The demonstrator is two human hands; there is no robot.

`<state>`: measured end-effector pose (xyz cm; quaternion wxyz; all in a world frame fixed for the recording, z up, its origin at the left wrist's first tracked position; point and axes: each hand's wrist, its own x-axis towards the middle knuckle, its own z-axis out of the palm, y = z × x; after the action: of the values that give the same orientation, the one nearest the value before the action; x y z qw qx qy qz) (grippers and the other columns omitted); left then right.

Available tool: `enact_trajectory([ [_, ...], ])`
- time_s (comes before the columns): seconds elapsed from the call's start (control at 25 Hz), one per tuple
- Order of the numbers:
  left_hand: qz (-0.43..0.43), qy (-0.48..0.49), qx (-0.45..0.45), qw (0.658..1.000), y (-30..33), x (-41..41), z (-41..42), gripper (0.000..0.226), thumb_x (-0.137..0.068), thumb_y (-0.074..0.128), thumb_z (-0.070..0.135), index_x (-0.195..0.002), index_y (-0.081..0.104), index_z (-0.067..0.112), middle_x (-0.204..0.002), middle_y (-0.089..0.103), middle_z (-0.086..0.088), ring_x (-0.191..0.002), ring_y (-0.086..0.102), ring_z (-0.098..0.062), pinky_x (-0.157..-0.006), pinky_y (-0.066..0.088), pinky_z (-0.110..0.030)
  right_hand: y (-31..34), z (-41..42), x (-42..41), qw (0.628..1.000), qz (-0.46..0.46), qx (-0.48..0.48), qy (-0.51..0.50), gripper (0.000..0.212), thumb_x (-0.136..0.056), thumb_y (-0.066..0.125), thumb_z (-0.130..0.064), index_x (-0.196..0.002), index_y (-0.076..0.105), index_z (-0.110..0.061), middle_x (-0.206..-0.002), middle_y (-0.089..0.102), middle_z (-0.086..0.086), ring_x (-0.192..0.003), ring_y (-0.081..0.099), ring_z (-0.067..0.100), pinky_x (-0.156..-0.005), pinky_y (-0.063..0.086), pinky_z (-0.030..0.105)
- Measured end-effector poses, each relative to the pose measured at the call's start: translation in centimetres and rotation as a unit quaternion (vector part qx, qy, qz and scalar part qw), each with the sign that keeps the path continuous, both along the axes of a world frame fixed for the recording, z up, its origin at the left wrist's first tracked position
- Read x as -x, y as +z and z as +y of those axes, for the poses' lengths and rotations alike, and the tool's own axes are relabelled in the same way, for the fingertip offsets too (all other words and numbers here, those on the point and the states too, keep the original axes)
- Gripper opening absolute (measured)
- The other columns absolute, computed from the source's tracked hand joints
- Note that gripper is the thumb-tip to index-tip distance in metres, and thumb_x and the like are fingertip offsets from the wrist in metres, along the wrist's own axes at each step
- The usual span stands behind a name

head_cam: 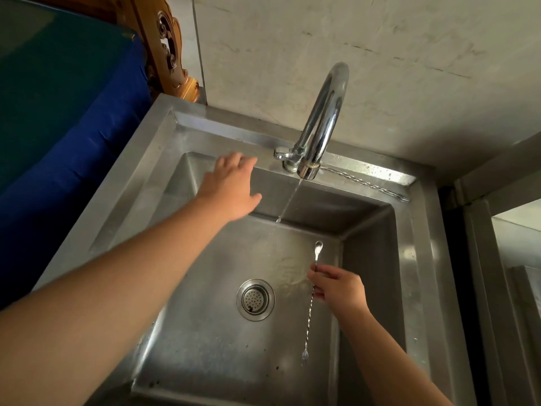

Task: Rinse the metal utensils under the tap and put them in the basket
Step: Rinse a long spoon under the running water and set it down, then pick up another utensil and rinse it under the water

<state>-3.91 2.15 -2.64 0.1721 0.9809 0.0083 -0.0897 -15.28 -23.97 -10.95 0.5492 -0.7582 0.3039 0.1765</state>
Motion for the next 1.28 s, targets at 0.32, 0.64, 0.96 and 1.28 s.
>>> enact_trajectory([
  [0.32,0.098,-0.017,-0.125,0.987,-3.9,-2.2,1.1,0.105,-0.088,0.067,0.057,-0.165,0.002,0.027,-0.175,-0.006,-0.003,-0.160,-0.004,-0.033,-0.122,0.021,-0.065,-9.2,-1.4,0.6,0.987,0.082,0.128,0.042,0.012,-0.075,0.080,-0.013,-0.070,0.081,-0.024,-0.058,0.073,-0.001,-0.053,0.067,0.018,-0.063,0.062,0.031],
  [0.64,0.043,-0.013,-0.089,0.995,-6.5,-1.8,1.7,0.123,-0.077,0.080,0.053,-0.164,-0.002,0.030,-0.175,-0.011,0.000,-0.160,-0.012,-0.031,-0.120,0.029,-0.056,-16.9,-1.1,-0.5,0.956,0.095,0.246,0.132,0.011,-0.085,0.077,-0.015,-0.091,0.070,-0.020,-0.089,0.070,0.003,-0.077,0.064,0.020,-0.057,0.039,0.019],
  [0.96,0.069,-0.015,-0.069,0.995,-5.9,-2.1,1.7,0.126,-0.076,0.084,0.043,-0.164,-0.004,0.033,-0.174,-0.015,0.002,-0.159,-0.017,-0.029,-0.122,0.025,-0.055,-18.7,-1.3,-1.4,0.944,0.111,0.266,0.161,0.018,-0.084,0.077,-0.007,-0.101,0.071,-0.007,-0.106,0.072,0.017,-0.097,0.068,0.033,-0.079,0.053,0.034],
  [1.28,0.087,-0.004,-0.053,0.995,-5.2,-1.9,1.4,0.121,-0.077,0.082,0.035,-0.164,-0.003,0.033,-0.174,-0.015,0.003,-0.159,-0.018,-0.029,-0.121,0.030,-0.053,-7.1,-0.1,-6.6,0.958,-0.061,0.227,0.164,0.004,-0.084,0.072,-0.027,-0.086,0.069,-0.025,-0.073,0.065,-0.011,-0.077,0.067,0.015,-0.060,0.043,0.020],
])
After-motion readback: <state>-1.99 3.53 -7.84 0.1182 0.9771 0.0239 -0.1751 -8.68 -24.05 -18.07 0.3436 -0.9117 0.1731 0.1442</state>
